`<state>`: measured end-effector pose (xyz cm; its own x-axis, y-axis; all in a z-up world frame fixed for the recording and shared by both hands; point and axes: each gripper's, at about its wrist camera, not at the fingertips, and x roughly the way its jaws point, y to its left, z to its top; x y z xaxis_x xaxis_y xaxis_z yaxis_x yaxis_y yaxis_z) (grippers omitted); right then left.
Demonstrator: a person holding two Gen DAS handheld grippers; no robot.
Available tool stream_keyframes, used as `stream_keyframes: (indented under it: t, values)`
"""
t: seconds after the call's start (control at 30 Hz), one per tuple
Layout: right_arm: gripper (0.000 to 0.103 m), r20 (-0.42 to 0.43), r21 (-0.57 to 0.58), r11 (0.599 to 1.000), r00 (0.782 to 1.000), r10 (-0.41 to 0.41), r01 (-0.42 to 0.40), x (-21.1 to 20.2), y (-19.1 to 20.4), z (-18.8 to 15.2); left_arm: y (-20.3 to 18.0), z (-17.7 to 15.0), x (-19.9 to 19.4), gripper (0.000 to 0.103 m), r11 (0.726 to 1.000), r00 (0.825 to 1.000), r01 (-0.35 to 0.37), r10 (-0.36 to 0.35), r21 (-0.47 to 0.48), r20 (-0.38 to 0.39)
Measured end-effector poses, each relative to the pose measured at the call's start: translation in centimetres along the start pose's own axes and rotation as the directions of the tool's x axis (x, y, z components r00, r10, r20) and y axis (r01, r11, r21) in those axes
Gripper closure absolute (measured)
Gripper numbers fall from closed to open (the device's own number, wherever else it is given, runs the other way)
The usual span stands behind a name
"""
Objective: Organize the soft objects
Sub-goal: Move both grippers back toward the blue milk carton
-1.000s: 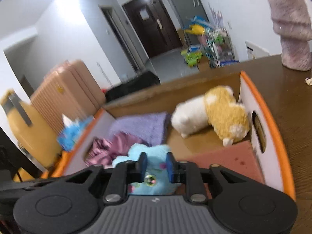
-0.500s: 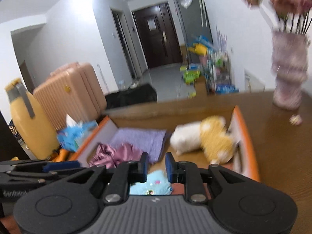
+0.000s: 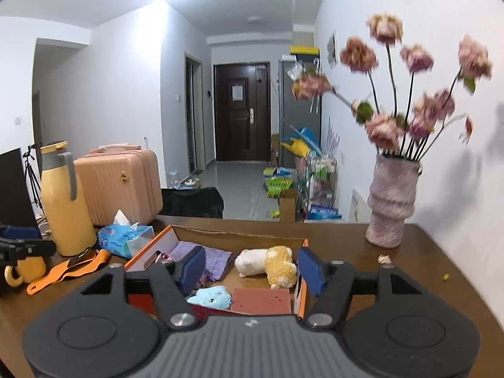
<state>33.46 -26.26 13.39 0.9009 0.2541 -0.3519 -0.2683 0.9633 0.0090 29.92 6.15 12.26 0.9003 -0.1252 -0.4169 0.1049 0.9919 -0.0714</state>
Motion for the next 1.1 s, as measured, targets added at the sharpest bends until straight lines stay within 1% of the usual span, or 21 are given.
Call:
stream_keyframes:
  t: [0.07,0.17,0.3,0.47,0.53,0.7,0.73,0.8,0.87,0.97,1.1]
  values:
    - [0.033,0.023,-0.021,1.000,1.000,-0.001,0.001,-1.8,0.6,-0.4,-0.4,-0.5,-1.6,0.009,1.000,1.000,-0.004,0.003,0.020,0.020]
    - [0.032,0.041,-0.025,1.000,0.999,0.010,-0.009,-4.0,1.5,-1.6,-1.3,-2.0,-4.0,0.008,0.998,0.998,-0.019,0.015,0.061,0.053]
    - [0.032,0.047,-0.003,1.000,0.999,0.022,-0.022,-7.1,2.6,-4.7,-2.0,-5.8,-7.4,0.007,0.998,0.999,0.019,-0.022,0.060,0.050]
    - [0.030,0.049,-0.011,0.999,0.998,0.039,-0.039,-10.8,4.9,-9.5,-3.2,-11.1,-11.9,0.006,0.996,0.995,0.043,-0.050,0.083,0.081]
    - [0.029,0.037,-0.002,0.999,0.998,0.046,-0.046,-12.3,5.9,-11.4,-3.7,-12.9,-13.5,0.006,0.995,0.995,0.041,-0.049,0.091,0.089]
    - [0.028,0.025,0.071,0.994,0.997,0.079,-0.081,-16.4,7.3,-15.6,-3.4,-16.4,-17.1,0.006,0.997,0.992,0.074,-0.074,0.004,0.099]
    - [0.026,0.024,0.083,0.993,0.996,0.080,-0.082,-17.1,7.5,-16.2,-3.3,-16.7,-17.5,0.005,0.997,0.992,0.077,-0.076,-0.002,0.101]
    - [0.025,0.015,0.081,0.993,0.996,0.086,-0.087,-18.1,7.7,-17.0,-3.2,-17.2,-18.1,0.004,0.997,0.991,0.080,-0.080,0.013,0.103]
    - [0.025,0.010,0.082,0.993,0.997,0.079,-0.080,-18.6,7.7,-17.5,-3.2,-17.0,-18.0,0.004,0.998,0.993,0.066,-0.068,0.017,0.101]
    - [0.025,0.004,0.109,0.992,0.998,0.067,-0.067,-18.3,7.3,-17.7,-3.0,-16.6,-17.4,0.004,0.997,0.992,0.079,-0.077,-0.019,0.096]
    - [0.025,-0.008,0.134,0.990,0.999,0.047,-0.045,-17.2,6.6,-17.9,-3.3,-17.4,-16.3,0.004,0.994,0.992,0.106,-0.105,-0.007,0.075]
